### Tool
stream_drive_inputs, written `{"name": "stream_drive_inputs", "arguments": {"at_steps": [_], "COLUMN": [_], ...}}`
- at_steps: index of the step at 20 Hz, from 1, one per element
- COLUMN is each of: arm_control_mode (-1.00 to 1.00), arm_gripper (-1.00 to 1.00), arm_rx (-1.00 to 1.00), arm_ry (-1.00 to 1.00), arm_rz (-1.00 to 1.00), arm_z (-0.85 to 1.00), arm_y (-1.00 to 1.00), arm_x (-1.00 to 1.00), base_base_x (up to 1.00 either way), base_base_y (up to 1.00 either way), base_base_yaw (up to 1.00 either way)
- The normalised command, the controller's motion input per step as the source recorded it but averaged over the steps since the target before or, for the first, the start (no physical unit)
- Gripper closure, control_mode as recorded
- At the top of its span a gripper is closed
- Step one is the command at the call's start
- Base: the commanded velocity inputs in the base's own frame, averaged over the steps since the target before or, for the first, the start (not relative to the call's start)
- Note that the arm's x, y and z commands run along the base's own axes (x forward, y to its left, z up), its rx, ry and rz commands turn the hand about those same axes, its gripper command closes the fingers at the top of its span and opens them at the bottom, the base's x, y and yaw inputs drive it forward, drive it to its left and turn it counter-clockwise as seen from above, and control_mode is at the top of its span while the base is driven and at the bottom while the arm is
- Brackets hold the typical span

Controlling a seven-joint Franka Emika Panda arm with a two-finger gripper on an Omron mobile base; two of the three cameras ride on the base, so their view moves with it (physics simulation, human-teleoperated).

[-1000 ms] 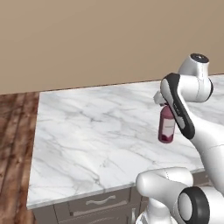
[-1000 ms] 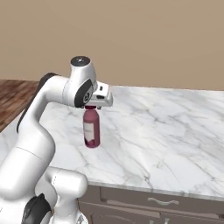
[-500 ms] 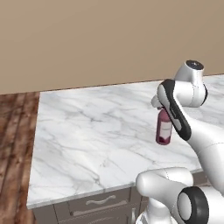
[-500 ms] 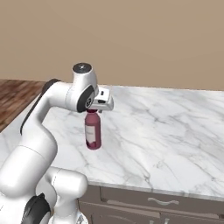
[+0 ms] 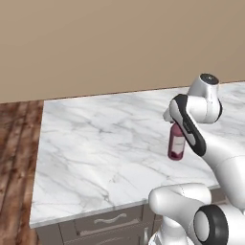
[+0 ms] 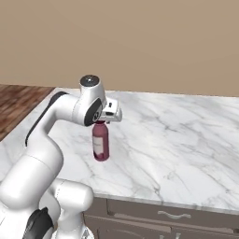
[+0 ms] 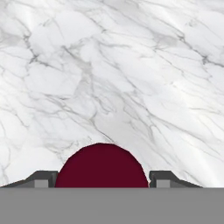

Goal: Move the drinks to the dining counter.

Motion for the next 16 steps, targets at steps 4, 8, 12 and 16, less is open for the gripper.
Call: {"name": "stream_drive_inputs", "arguments": {"at_steps": [4, 8, 12, 16], "arm_control_mode": [-1.00, -1.00, -1.00, -1.00], "arm_gripper": [1.00, 1.00, 1.00, 1.00], "arm_rx": [0.00, 0.00, 0.00, 0.00], "arm_ry": [-0.04, -0.03, -0.01, -0.02], "arm_rz": [0.00, 0.00, 0.00, 0.00], "arm_z": [-0.26, -0.29, -0.33, -0.30], "arm_y": [0.00, 0.00, 0.00, 0.00], "arm_x": [0.10, 0.13, 0.20, 0.21], "base_base_x": [0.00, 0.00, 0.00, 0.00], "base_base_y": [0.00, 0.00, 0.00, 0.00], "base_base_yaw": [0.00, 0.00, 0.00, 0.00]}}
